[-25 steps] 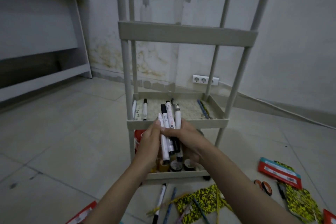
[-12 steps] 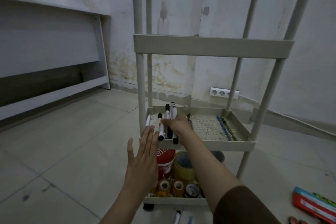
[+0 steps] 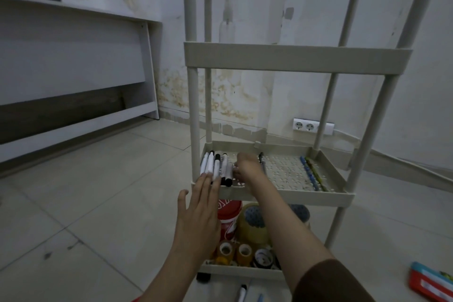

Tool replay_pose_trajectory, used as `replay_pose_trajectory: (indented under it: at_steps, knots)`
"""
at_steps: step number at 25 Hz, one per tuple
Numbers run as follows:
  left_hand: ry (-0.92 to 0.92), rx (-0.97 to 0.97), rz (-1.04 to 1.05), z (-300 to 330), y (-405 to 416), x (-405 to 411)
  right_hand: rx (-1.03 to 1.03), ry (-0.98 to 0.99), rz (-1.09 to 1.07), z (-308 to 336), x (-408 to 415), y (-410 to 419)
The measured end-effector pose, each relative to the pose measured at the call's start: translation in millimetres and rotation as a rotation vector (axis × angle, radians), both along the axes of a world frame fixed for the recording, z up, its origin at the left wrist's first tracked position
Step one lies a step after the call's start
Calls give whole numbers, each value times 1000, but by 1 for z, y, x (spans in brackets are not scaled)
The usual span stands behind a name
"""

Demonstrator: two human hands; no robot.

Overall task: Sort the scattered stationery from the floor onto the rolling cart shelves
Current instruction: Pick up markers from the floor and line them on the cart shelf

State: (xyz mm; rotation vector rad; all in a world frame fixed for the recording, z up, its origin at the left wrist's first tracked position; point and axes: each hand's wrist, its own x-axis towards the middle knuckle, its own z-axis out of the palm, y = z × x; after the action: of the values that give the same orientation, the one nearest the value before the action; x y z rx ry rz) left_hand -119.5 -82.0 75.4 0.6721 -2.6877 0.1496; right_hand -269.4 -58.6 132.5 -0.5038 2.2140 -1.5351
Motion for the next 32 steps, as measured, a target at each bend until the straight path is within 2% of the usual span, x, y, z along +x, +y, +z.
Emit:
replay_pose_trajectory:
  at_steps: [4, 11, 13, 16, 17, 20, 24, 29, 32]
  knots:
    - [-35, 3, 37, -2, -3, -5, 46, 54, 32, -1, 7, 0]
    - [-42, -11, 29, -3, -3, -3, -18, -24, 51, 1, 11, 0]
    - [-41, -17, 22, -1, -4, -3, -36, 48, -17, 1, 11, -4]
    - [-36, -27, 9, 2, -3, -2, 12, 202, -10, -3, 15, -8]
    - [-47, -30, 8, 3, -4, -2, 17, 197, 5, -4, 16, -8]
    - [-62, -41, 0, 5, -6, 1, -31, 20, 55, -1, 15, 0]
    - [-65, -34, 27, 3, -6, 1, -66, 140, 7, 0, 14, 3]
    - [-97, -11, 41, 1, -6, -3, 138, 258, 62, -5, 9, -4]
    - [-90, -7, 35, 0, -8, -2, 167, 202, 39, -5, 6, -8]
